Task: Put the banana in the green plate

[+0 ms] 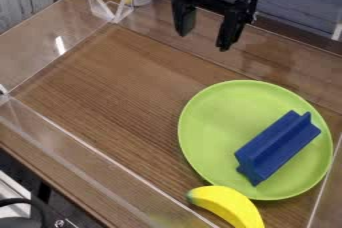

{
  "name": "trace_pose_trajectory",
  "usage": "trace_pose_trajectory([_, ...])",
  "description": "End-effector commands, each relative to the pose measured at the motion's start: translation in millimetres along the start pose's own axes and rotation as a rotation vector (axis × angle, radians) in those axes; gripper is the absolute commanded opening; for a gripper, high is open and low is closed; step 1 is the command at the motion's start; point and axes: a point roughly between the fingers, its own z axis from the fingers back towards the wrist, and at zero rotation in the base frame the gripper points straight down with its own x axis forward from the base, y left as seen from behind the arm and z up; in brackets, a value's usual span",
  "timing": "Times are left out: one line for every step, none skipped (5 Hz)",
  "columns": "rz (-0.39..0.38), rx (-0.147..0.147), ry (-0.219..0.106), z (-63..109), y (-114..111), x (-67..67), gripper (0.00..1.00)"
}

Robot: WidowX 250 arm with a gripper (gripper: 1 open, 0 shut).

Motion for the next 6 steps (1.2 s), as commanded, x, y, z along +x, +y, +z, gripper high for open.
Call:
trace_pose_trajectory([-0.009,-0.001,0.027,-10.6,-5,-4.4,1.0])
trace_pose_trajectory([-0.214,-0.007,0.042,-20.0,-26,-26.7,1.0])
trace_pose_trajectory([-0.422,-0.006,0.032,-26.7,-49,-44.3,1.0])
trace_pose_trajectory([-0.651,0.0,0.03,-31.9,-73,-60.7,1.0])
trace_pose_trajectory([-0.879,0.012,0.029,-37.6,-94,-74.7,1.0])
trace_pose_trajectory([-1.078,0.023,0.03,-47.4,-107,-84.7,1.0])
